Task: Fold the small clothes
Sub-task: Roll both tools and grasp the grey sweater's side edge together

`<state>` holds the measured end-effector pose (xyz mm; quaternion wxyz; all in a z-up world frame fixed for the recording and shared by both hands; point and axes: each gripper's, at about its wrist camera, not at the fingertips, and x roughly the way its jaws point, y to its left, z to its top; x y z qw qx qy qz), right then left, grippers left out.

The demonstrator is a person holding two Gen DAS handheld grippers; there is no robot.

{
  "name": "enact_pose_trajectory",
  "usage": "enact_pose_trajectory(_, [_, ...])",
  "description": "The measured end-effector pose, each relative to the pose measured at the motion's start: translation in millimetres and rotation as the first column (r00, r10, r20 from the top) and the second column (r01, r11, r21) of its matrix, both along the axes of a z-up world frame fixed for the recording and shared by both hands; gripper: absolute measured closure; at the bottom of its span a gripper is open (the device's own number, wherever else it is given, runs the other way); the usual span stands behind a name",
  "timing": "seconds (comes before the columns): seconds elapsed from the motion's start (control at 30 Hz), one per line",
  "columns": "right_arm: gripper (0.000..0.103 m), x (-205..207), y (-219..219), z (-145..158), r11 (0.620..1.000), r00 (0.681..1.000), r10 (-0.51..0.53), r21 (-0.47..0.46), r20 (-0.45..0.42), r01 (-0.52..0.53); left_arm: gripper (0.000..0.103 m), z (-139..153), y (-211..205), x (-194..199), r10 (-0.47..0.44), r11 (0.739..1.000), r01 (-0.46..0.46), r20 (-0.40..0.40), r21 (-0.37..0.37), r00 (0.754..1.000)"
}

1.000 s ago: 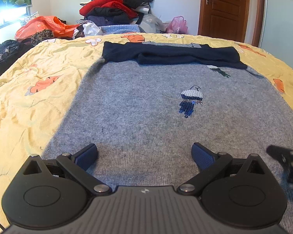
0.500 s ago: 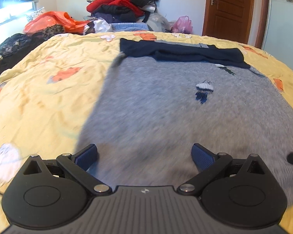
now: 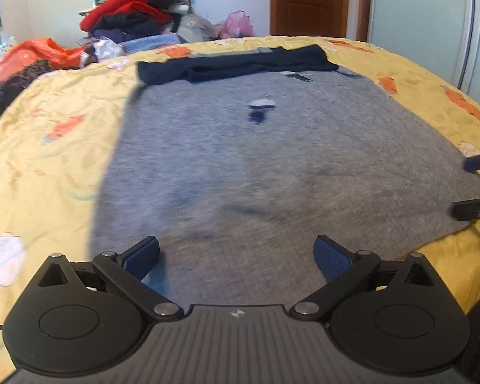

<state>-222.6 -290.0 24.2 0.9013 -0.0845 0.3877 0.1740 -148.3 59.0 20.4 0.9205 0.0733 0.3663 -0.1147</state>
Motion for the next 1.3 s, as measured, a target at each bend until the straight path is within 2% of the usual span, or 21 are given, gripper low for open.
enact_pose_trajectory(0.07, [0.002, -4.4, -18.1, 8.2, 0.999, 0.999, -0.014, 0.044, -0.031, 0.015, 0.0, 4.8, 19.4, -3.1, 0.059, 0.998, -0.059, 0.001, -0.01, 0.998])
enact_pose_trajectory(0.13, [0.006, -7.8, -45.0, 15.7, 0.988, 0.994, -0.078, 0.129, -0.072, 0.087, 0.0, 5.5, 44.4, -3.1, 0.131, 0.99, -0.132, -0.035, -0.053, 0.991])
enact_pose_trajectory(0.23, [0.02, -5.3, -89.9, 13.2, 0.927, 0.958, -0.168, 0.294, -0.231, 0.233, 0.0, 1.0, 78.6, 0.7, 0.205, 0.96, -0.226, -0.132, -0.167, 0.97])
enact_pose_trajectory(0.3, [0.024, -4.7, -108.0, 11.8, 0.884, 0.941, -0.183, 0.371, -0.283, 0.284, 0.0, 5.3, 94.4, 3.1, 0.211, 0.924, -0.254, -0.173, -0.285, 0.962])
enact_pose_trajectory(0.33, [0.023, -1.8, -113.5, 10.2, 0.863, 0.932, -0.17, 0.408, -0.319, 0.297, 0.0, 6.9, 102.2, 6.5, 0.197, 0.895, -0.262, -0.207, -0.362, 0.958])
enact_pose_trajectory(0.37, [0.023, 1.5, -117.8, 8.1, 0.841, 0.925, -0.147, 0.448, -0.35, 0.303, 0.0, 7.1, 110.2, 11.2, 0.166, 0.853, -0.265, -0.249, -0.45, 0.954])
enact_pose_trajectory(0.43, [0.022, 9.9, -122.4, 3.4, 0.798, 0.91, -0.103, 0.513, -0.4, 0.316, 0.0, -0.4, 122.0, 21.3, 0.076, 0.732, -0.28, -0.333, -0.622, 0.94])
enact_pose_trajectory(0.47, [0.021, 14.7, -122.8, 0.8, 0.777, 0.903, -0.074, 0.543, -0.422, 0.317, 0.0, -6.6, 125.7, 25.7, 0.034, 0.672, -0.294, -0.369, -0.679, 0.929])
enact_pose_trajectory(0.5, [0.015, 19.6, -123.3, -2.0, 0.754, 0.897, -0.044, 0.574, -0.441, 0.319, 0.0, -12.0, 126.6, 29.5, 0.01, 0.626, -0.313, -0.394, -0.714, 0.919])
enact_pose_trajectory(0.53, [0.012, 26.6, -122.8, -4.2, 0.726, 0.888, -0.018, 0.604, -0.46, 0.328, 0.0, -14.3, 127.7, 31.4, 0.003, 0.599, -0.322, -0.401, -0.733, 0.916])
enact_pose_trajectory(0.67, [0.012, 50.3, -128.6, -9.6, 0.646, 0.865, 0.003, 0.661, -0.502, 0.382, 0.0, -17.5, 133.3, 45.7, 0.002, 0.548, -0.349, -0.416, -0.76, 0.909])
enact_pose_trajectory(0.73, [0.012, 64.6, -134.4, -11.1, 0.605, 0.857, -0.015, 0.678, -0.514, 0.418, 0.0, -17.0, 137.1, 54.4, 0.012, 0.532, -0.357, -0.415, -0.768, 0.91])
enact_pose_trajectory(0.8, [0.012, 76.3, -138.0, -12.3, 0.584, 0.857, -0.04, 0.684, -0.514, 0.438, 0.0, -16.4, 140.3, 63.4, 0.017, 0.529, -0.355, -0.409, -0.771, 0.912])
enact_pose_trajectory(0.87, [0.012, 86.8, -140.2, -14.2, 0.568, 0.86, -0.067, 0.689, -0.506, 0.449, 0.0, -16.1, 142.4, 73.0, 0.022, 0.535, -0.351, -0.403, -0.768, 0.915])
enact_pose_trajectory(0.93, [0.012, 92.4, -138.5, -18.1, 0.542, 0.857, -0.062, 0.705, -0.511, 0.459, 0.0, -16.0, 141.8, 78.5, 0.009, 0.553, -0.34, -0.403, -0.761, 0.915])
enact_pose_trajectory(0.97, [0.012, 94.5, -135.0, -20.5, 0.543, 0.858, -0.041, 0.71, -0.511, 0.449, 0.0, -15.3, 140.4, 78.0, -0.002, 0.566, -0.333, -0.406, -0.754, 0.914])
enact_pose_trajectory(1.03, [0.014, 91.2, -126.3, -20.4, 0.578, 0.863, 0.014, 0.709, -0.505, 0.405, 0.0, -15.9, 137.5, 72.1, -0.058, 0.575, -0.315, -0.422, -0.755, 0.905])
enact_pose_trajectory(1.07, [0.018, 87.4, -123.8, -20.7, 0.593, 0.857, 0.047, 0.705, -0.513, 0.39, 0.0, -18.1, 135.1, 67.9, -0.101, 0.575, -0.302, -0.432, -0.76, 0.896])
enact_pose_trajectory(1.13, [0.037, 75.6, -123.0, -22.7, 0.615, 0.843, 0.081, 0.692, -0.531, 0.377, 0.003, -18.9, 132.2, 56.6, -0.149, 0.591, -0.268, -0.43, -0.76, 0.891])
enact_pose_trajectory(1.2, [0.051, 63.1, -132.0, -27.6, 0.602, 0.828, 0.082, 0.69, -0.555, 0.403, 0.01, -20.3, 135.1, 49.8, -0.15, 0.589, -0.275, -0.438, -0.759, 0.886])
enact_pose_trajectory(1.3, [0.072, 51.7, -141.1, -38.7, 0.564, 0.806, 0.07, 0.69, -0.588, 0.454, 0.038, -25.9, 144.4, 49.8, -0.113, 0.573, -0.327, -0.468, -0.752, 0.877])
